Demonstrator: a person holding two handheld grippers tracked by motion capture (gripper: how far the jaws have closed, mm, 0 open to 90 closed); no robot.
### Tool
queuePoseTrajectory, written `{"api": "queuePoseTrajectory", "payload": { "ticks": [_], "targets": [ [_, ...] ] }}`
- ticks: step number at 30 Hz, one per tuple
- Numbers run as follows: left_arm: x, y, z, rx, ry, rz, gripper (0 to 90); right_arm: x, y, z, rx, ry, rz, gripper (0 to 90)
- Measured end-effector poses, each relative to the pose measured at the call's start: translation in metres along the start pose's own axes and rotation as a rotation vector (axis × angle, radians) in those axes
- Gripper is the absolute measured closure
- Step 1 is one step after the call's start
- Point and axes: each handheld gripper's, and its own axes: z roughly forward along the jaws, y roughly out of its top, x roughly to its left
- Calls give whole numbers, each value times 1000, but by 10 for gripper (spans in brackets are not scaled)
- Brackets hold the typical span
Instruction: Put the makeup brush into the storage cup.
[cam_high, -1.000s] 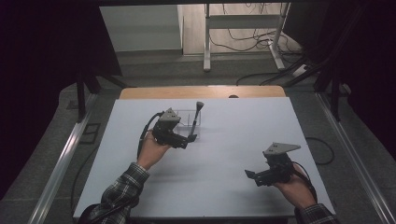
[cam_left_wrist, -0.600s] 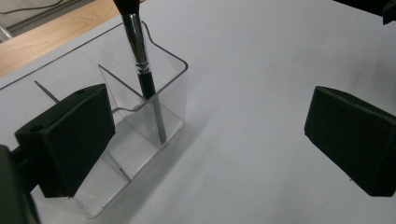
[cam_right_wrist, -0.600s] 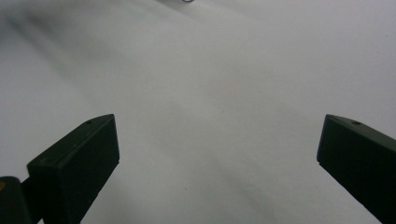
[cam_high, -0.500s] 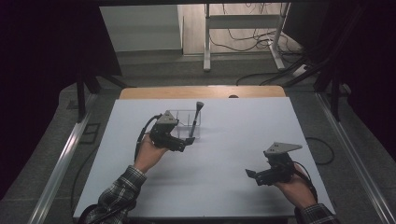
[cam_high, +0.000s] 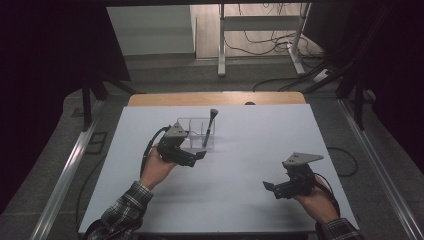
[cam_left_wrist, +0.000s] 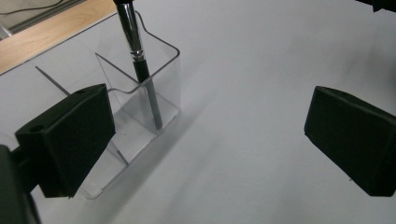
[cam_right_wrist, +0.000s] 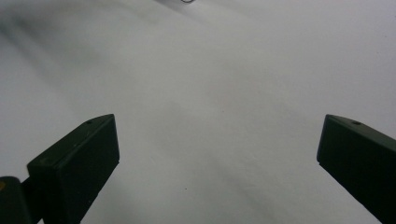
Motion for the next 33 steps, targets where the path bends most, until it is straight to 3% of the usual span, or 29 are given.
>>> {"api": "queuePoseTrajectory", "payload": {
  "ticks": [33],
  "targets": [
    [2,-18,-21,2,19,-38,22,0,0,0,-2,2,4,0]
  ]
}}
